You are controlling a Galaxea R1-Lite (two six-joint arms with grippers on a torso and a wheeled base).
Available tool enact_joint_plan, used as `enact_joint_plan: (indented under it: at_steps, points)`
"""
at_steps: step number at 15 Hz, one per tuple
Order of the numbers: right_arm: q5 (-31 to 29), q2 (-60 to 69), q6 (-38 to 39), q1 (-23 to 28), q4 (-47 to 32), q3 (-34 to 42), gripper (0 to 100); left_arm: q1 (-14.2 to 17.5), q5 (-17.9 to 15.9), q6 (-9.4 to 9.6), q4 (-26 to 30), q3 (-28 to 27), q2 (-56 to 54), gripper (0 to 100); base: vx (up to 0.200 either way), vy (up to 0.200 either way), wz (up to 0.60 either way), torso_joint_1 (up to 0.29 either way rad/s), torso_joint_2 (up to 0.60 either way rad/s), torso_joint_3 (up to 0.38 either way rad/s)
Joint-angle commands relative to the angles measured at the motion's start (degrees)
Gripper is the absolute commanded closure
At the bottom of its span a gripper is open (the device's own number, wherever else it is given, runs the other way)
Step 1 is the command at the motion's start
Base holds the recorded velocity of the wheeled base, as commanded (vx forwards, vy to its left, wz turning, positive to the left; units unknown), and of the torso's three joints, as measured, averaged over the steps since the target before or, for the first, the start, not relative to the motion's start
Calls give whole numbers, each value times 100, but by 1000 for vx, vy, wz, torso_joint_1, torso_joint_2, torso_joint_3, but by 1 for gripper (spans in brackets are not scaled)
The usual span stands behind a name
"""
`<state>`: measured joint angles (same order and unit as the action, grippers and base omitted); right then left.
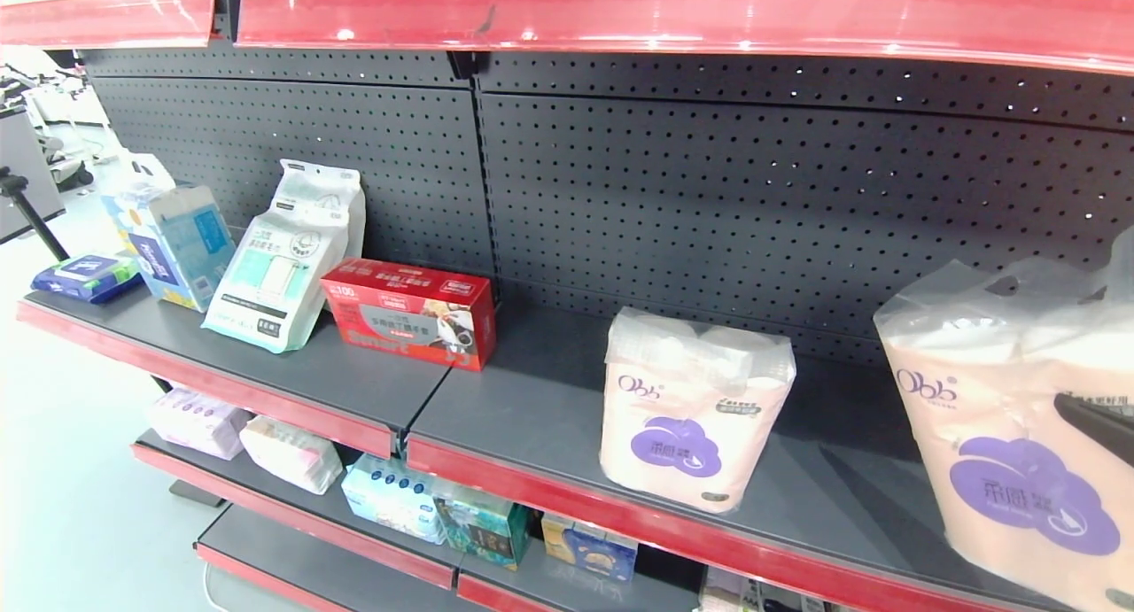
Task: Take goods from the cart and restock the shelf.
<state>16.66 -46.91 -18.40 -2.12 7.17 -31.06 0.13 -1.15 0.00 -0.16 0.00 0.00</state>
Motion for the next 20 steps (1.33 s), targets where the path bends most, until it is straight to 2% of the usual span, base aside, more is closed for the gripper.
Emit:
enact_joint_plan:
  at_steps: [1, 5, 10, 16, 20]
  points:
    - [3, -363, 3, -8, 303, -23, 100, 4, 0, 0, -2, 0, 0, 0, 0, 0, 0, 0, 0, 0]
    - [3, -908, 47, -69, 637, -23, 100, 4, 0, 0, -2, 0, 0, 0, 0, 0, 0, 0, 0, 0]
    - [3, -1514, 460, -25, 1331, 48, 100, 4, 0, 0, -2, 0, 0, 0, 0, 0, 0, 0, 0, 0]
    - [-172, -2709, 715, -43, 2825, 48, 100, 4, 0, 0, -2, 0, 0, 0, 0, 0, 0, 0, 0, 0]
    - [-216, -3281, 899, -60, 3476, 48, 100, 4, 0, 0, -2, 0, 0, 0, 0, 0, 0, 0, 0, 0]
